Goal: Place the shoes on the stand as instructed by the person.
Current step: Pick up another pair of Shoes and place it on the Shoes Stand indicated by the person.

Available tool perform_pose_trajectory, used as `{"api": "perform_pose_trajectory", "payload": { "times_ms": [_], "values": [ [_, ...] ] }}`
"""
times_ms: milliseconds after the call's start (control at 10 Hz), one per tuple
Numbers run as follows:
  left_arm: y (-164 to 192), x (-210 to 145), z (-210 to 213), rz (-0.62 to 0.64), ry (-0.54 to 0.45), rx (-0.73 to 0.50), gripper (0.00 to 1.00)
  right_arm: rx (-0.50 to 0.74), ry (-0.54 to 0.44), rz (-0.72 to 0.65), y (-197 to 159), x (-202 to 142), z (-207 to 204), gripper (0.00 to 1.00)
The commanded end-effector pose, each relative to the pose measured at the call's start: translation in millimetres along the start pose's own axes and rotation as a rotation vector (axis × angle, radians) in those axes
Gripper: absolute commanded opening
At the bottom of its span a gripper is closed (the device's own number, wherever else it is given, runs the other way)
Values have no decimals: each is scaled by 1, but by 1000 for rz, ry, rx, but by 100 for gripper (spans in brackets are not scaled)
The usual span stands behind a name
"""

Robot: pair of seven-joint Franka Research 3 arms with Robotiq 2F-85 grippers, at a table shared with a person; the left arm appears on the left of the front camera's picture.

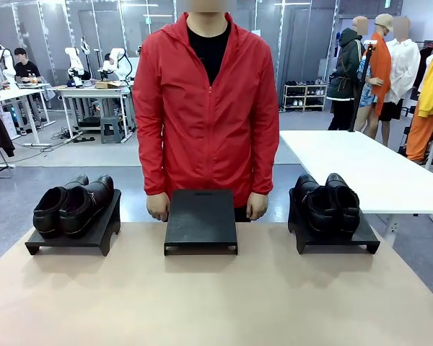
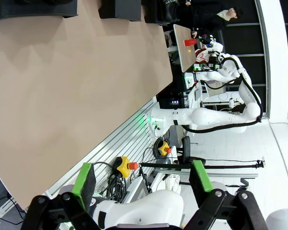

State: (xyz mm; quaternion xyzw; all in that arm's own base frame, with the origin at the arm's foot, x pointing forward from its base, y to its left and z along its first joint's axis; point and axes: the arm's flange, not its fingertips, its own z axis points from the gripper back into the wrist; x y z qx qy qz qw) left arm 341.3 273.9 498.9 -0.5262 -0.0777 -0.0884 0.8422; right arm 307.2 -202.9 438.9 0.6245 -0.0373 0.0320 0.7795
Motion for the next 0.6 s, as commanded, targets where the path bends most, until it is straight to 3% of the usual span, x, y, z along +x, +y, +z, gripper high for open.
{"api": "perform_pose_trajectory", "payload": {
  "times_ms": [0, 500],
  "values": [
    [-2, -3, -2, -17, 5, -7, 100, 2, 0, 12, 4, -2, 0, 100],
    [-2, -3, -2, -17, 5, -7, 100, 2, 0, 12, 4, -2, 0, 100]
  ]
}}
